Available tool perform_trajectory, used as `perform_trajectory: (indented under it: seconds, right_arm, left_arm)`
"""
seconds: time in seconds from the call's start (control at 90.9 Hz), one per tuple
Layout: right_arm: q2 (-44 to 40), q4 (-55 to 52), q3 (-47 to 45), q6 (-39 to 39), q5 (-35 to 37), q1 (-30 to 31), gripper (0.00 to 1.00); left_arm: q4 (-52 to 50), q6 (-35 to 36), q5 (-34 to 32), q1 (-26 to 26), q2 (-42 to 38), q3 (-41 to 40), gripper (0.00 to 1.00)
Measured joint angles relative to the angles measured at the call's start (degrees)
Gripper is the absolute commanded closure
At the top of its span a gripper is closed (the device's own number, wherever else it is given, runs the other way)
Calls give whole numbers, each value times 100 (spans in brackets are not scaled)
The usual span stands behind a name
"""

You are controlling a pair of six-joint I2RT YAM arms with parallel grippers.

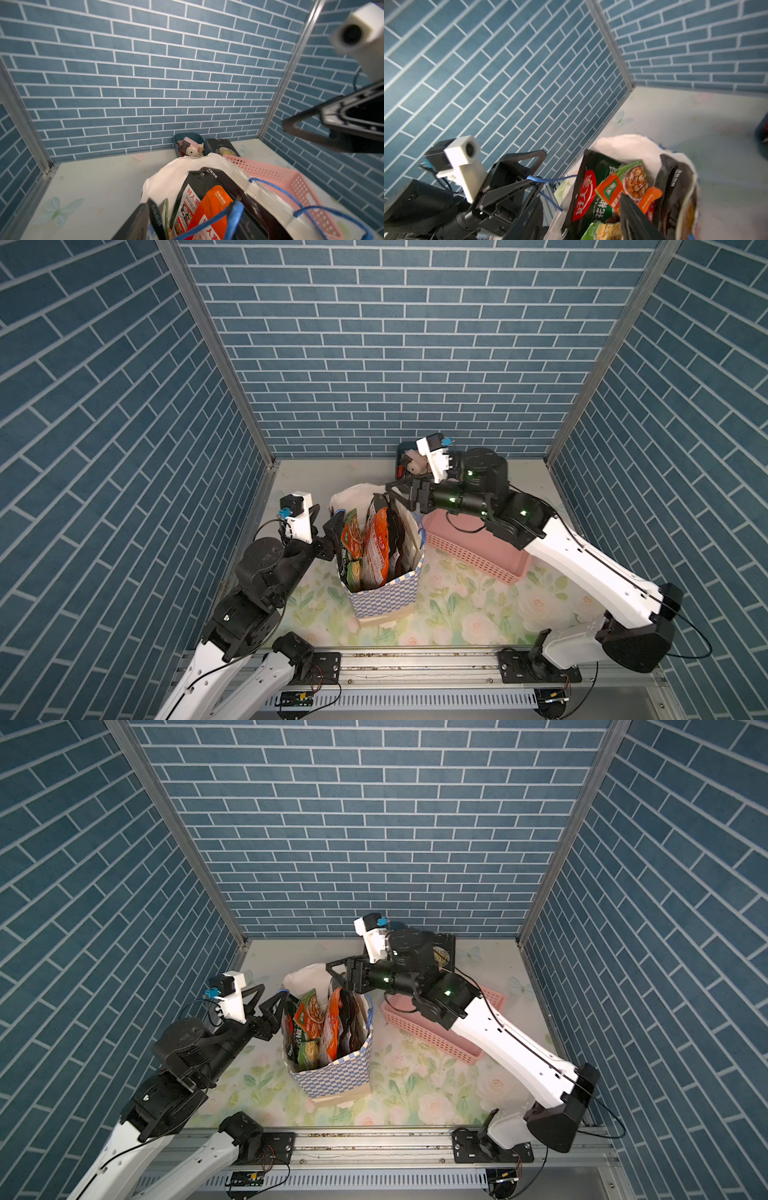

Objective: Place the condiment packets inside the bag
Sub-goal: Reset both arms

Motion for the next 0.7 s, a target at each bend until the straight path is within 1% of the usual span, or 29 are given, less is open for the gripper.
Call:
perform_trajectory:
  seconds: [0.033,0.066,0.165,0.297,0.352,0.462,0.517,0.605,0.704]
  right_arm:
    - [-184,7,-76,-28,66,-131,37]
    - [-350,4,-155,-66,118,-260,35]
    - [-748,-42,-400,-188,339,-651,32]
    - [-1014,-245,-614,-420,667,-883,28]
    - [-1095,-332,-682,-507,780,-914,27]
    - [-1250,-533,-791,-730,1097,-973,20]
    - [-1325,-636,-807,-837,1281,-1043,15]
    - [-1471,-758,-848,-1099,1578,-1303,2]
    - [-1692,-835,-929,-1403,1928,-1665,0]
  left_arm:
    - [-96,-76,-138,0,46,120,13]
    - [-229,-164,-260,0,105,256,9]
    - [-588,-457,-485,0,404,796,1]
    - [-1128,-879,-435,0,758,1416,0]
    - [-1469,-1086,-426,0,807,1484,0]
    - [-2267,-1495,-474,0,782,1482,0]
    - [-2527,-1652,-601,0,723,1491,0]
    - [-2752,-1786,-885,0,695,1694,0]
    - [-2671,-1738,-1325,0,876,2352,0]
